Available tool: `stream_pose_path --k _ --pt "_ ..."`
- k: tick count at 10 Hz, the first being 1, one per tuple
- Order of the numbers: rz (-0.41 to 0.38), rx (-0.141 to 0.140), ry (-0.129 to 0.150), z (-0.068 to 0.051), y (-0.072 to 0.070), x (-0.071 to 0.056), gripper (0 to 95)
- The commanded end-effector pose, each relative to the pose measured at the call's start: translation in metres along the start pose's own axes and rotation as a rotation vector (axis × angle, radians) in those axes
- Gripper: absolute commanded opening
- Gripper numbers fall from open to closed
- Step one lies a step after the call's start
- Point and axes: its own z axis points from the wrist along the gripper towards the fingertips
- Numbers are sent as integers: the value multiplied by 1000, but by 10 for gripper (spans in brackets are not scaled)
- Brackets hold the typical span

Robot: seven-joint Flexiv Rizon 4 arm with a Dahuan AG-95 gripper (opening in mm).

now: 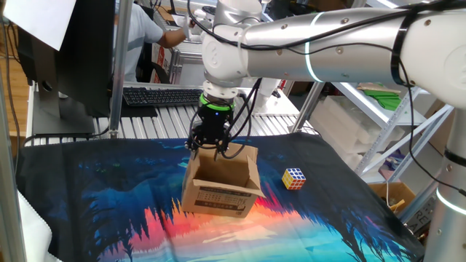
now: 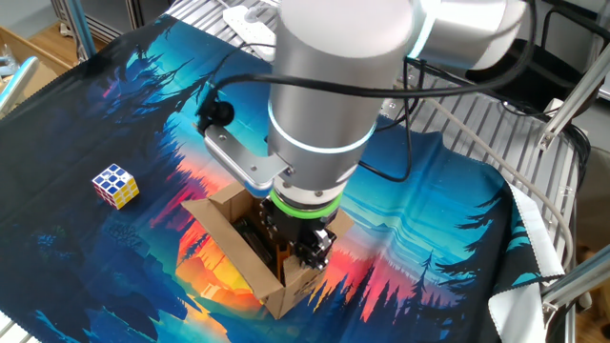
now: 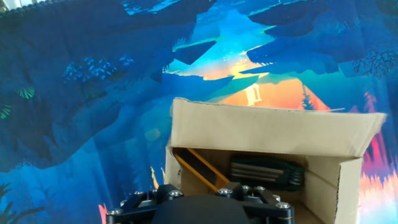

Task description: Cover the box

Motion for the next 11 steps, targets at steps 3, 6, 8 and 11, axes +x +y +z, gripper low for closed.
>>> stream_pose_path --k 3,6,8,11 --pt "6 5 8 -8 -3 2 570" --pt "-2 9 2 -3 -6 1 570" --pt "-5 14 -1 -1 -7 1 570" --pt "18 22 -10 5 -7 0 570"
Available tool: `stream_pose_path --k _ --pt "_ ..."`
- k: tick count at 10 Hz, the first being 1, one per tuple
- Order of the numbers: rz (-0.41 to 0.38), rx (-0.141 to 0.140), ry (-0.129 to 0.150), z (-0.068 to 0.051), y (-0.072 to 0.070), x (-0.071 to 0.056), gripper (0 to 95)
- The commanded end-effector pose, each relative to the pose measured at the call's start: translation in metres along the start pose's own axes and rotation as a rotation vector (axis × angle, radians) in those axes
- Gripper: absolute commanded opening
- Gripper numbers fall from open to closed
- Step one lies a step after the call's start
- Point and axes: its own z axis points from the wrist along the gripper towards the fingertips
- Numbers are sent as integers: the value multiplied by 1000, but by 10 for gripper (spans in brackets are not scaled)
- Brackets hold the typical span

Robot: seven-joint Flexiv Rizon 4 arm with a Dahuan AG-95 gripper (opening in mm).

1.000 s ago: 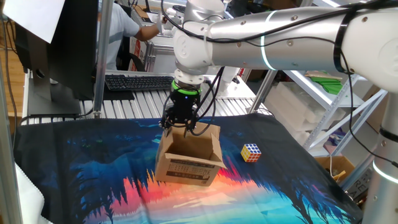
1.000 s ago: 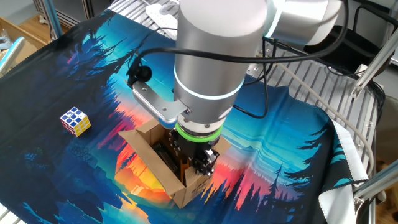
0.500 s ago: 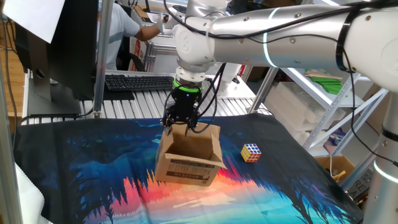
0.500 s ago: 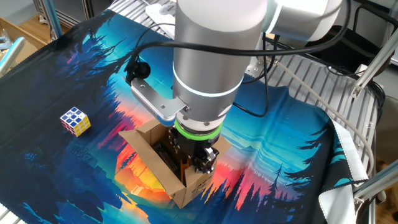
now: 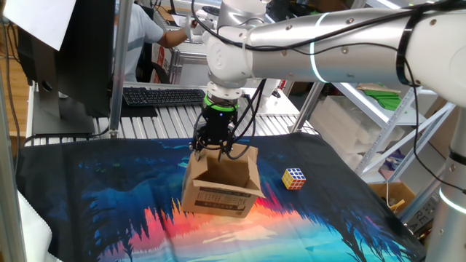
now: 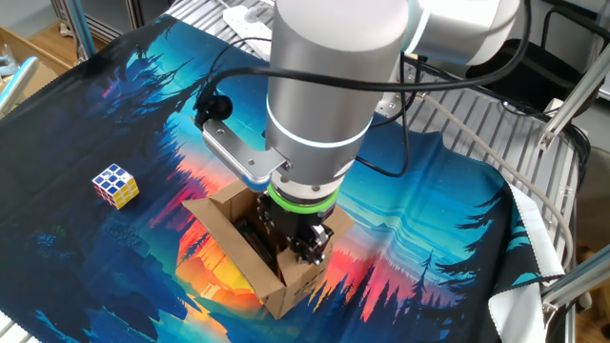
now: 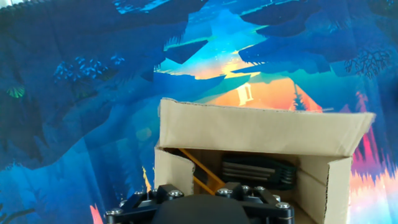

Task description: Cover the box

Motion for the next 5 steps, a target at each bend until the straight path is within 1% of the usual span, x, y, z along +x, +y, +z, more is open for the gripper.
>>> stream_pose_path --k 1,3,5 --pt "18 8 -10 4 1 0 570" --pt "34 21 -12 7 0 0 570" --pt "35 20 -11 7 -4 0 570"
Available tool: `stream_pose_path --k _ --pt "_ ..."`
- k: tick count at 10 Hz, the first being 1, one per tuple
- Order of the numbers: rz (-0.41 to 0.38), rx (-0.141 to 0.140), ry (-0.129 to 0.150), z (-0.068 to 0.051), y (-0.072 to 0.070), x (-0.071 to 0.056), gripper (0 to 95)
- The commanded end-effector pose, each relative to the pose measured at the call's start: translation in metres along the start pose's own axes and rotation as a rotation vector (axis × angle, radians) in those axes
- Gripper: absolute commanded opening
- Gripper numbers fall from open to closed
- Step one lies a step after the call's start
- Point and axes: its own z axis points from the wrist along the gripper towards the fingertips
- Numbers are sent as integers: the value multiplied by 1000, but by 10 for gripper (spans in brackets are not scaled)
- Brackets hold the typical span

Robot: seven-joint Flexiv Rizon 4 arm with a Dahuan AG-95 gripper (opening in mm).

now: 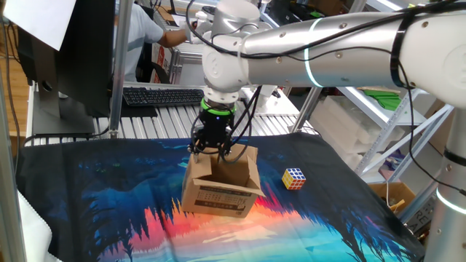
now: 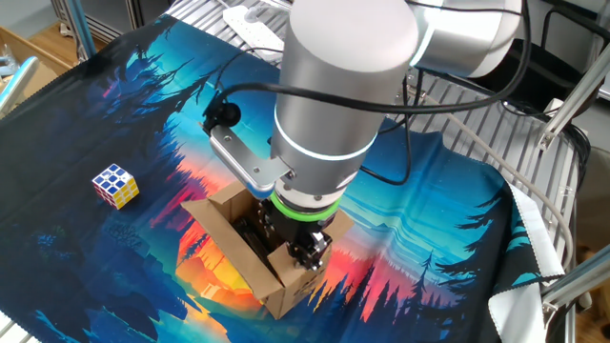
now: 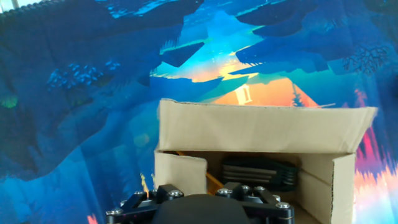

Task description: Cover the box

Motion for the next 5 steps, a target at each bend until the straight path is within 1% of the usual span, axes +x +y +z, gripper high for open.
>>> stream_pose_path --k 1,3,5 --pt "2 -2 -1 0 -3 0 570" --pt "3 -7 -7 4 -5 0 570" --pt "6 -13 -18 11 -2 0 570"
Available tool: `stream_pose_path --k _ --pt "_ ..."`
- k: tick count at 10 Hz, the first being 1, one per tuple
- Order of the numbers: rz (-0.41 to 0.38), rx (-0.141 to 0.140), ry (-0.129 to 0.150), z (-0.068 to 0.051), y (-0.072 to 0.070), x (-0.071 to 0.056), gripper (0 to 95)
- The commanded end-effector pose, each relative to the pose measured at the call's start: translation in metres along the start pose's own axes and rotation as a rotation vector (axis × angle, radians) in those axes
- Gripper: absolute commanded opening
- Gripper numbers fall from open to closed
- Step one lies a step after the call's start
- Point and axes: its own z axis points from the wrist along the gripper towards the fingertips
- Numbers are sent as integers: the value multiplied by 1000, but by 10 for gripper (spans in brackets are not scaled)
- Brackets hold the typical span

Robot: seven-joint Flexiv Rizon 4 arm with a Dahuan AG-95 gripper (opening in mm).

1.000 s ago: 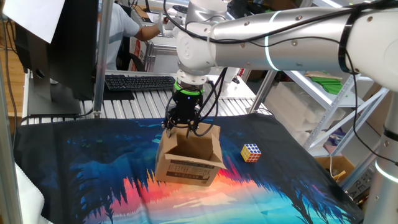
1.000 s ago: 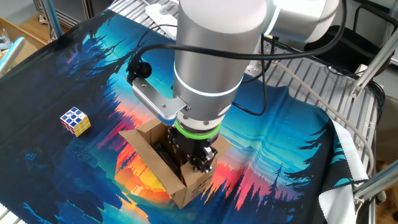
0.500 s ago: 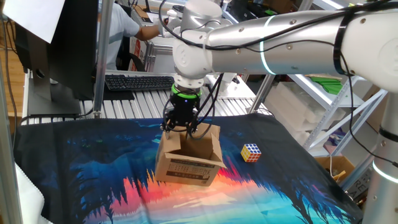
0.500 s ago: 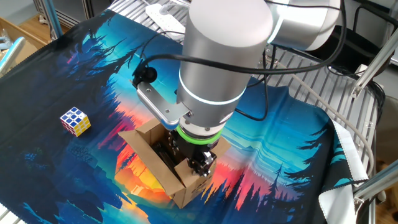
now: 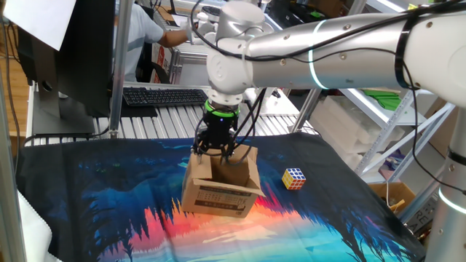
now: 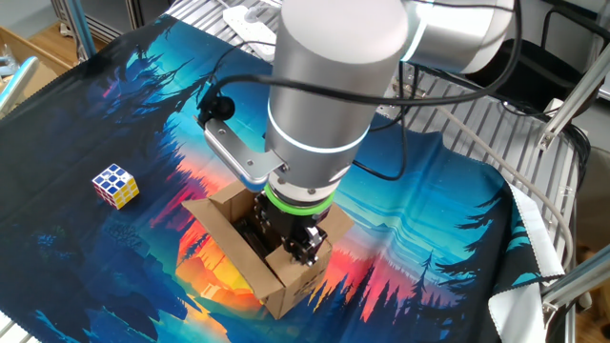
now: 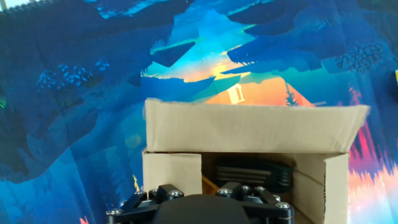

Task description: Cover the box

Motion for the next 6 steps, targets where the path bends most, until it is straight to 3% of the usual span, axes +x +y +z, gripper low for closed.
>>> stream_pose_path --k 1,6 --pt "2 -2 -8 3 1 -1 570" --pt "42 -45 -18 18 8 0 570"
